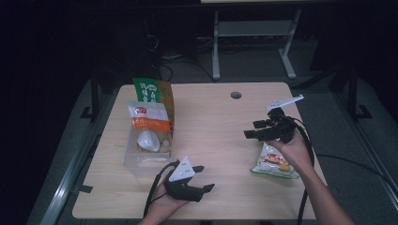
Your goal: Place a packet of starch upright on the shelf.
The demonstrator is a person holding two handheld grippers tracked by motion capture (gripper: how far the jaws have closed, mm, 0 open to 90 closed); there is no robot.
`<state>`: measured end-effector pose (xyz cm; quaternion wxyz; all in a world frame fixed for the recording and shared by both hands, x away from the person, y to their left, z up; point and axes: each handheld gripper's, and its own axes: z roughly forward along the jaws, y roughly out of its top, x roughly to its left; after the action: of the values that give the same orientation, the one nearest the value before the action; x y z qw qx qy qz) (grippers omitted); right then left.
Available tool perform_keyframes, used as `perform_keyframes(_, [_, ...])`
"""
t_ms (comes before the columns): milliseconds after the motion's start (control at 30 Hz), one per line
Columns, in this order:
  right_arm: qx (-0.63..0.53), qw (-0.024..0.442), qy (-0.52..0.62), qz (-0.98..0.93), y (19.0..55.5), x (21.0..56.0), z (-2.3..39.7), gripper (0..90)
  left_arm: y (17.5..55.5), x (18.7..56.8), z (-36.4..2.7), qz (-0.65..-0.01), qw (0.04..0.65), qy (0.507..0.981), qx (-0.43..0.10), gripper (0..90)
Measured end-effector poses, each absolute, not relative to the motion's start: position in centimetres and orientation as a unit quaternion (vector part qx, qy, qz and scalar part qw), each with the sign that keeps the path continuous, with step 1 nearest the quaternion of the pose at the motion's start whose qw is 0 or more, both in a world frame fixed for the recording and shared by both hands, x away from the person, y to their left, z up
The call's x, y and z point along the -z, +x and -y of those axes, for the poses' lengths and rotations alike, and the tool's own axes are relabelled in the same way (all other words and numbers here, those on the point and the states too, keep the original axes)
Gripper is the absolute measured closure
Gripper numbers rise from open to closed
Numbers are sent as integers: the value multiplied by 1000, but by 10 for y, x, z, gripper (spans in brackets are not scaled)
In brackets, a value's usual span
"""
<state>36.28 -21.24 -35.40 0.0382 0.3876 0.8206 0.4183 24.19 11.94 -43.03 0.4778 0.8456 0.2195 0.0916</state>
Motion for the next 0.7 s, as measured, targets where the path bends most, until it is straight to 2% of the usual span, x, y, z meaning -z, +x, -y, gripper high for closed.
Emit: perform_keyframes(700, [-374,58,454,-807,341,386,287,330,242,432,-118,-225,480,843,-91,303])
